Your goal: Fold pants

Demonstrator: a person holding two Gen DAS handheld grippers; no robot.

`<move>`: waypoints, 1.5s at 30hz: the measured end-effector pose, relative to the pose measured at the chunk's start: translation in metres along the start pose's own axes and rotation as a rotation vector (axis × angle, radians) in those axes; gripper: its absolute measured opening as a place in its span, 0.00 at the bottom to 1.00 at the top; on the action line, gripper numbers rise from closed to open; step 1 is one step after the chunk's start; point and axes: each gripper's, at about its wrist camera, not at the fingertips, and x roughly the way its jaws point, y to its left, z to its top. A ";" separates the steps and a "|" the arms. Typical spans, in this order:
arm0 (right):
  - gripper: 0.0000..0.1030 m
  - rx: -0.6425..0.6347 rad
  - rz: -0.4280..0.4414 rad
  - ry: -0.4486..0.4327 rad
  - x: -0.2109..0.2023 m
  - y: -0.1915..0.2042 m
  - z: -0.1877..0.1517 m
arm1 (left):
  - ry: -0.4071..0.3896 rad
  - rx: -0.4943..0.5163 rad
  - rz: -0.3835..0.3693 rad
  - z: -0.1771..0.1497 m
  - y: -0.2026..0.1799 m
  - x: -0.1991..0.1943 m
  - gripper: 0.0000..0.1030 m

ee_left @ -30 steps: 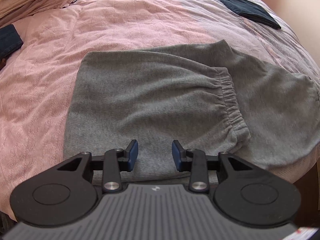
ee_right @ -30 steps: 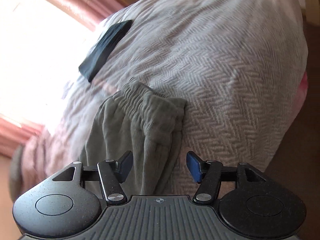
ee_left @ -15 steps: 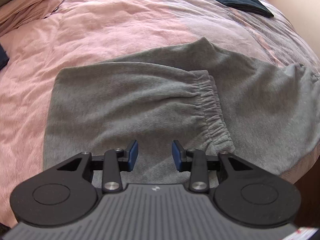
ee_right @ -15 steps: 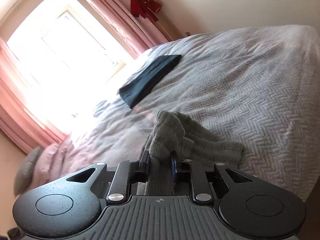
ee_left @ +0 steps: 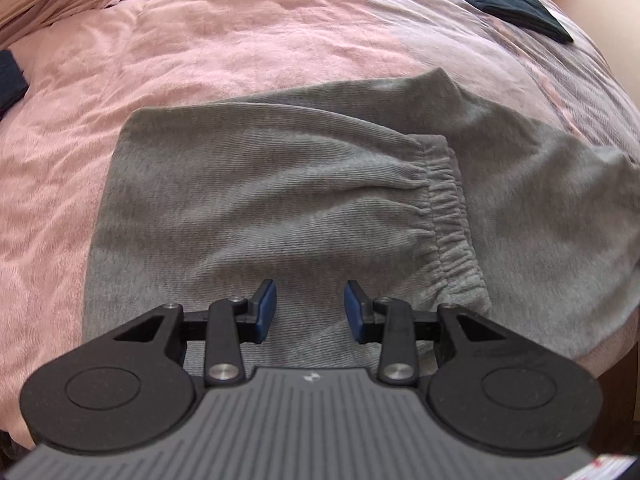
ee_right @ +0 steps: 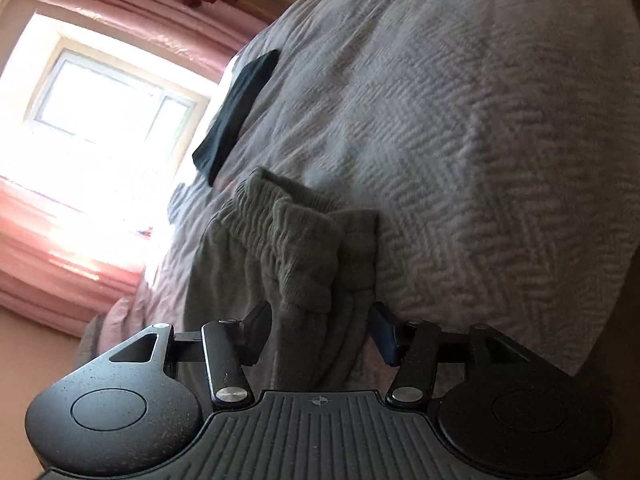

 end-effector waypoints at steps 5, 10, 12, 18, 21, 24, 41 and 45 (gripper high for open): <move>0.50 -0.015 0.027 0.009 0.026 -0.007 0.001 | -0.009 -0.049 0.006 -0.007 0.013 -0.003 0.31; 0.50 0.031 0.043 0.029 0.012 -0.010 -0.002 | -0.013 -0.114 0.002 -0.012 0.028 -0.005 0.31; 0.50 0.037 0.051 0.068 0.007 -0.010 -0.008 | -0.014 -0.136 -0.008 -0.014 0.034 -0.006 0.31; 0.30 0.134 0.083 0.023 0.031 -0.012 -0.005 | -0.028 -0.141 -0.050 -0.014 0.048 -0.004 0.31; 0.16 0.143 0.062 -0.030 0.014 -0.004 -0.018 | -0.030 -0.132 -0.066 -0.014 0.056 -0.006 0.31; 0.13 0.057 -0.054 -0.059 0.002 0.023 -0.023 | -0.036 -0.144 -0.072 -0.013 0.074 -0.008 0.30; 0.12 -1.443 -0.066 -0.181 0.044 0.352 -0.277 | -0.100 -0.392 -0.040 -0.073 0.228 -0.060 0.30; 0.15 -1.816 0.127 -0.050 0.081 0.334 -0.396 | -0.085 -0.448 -0.053 -0.089 0.254 -0.061 0.30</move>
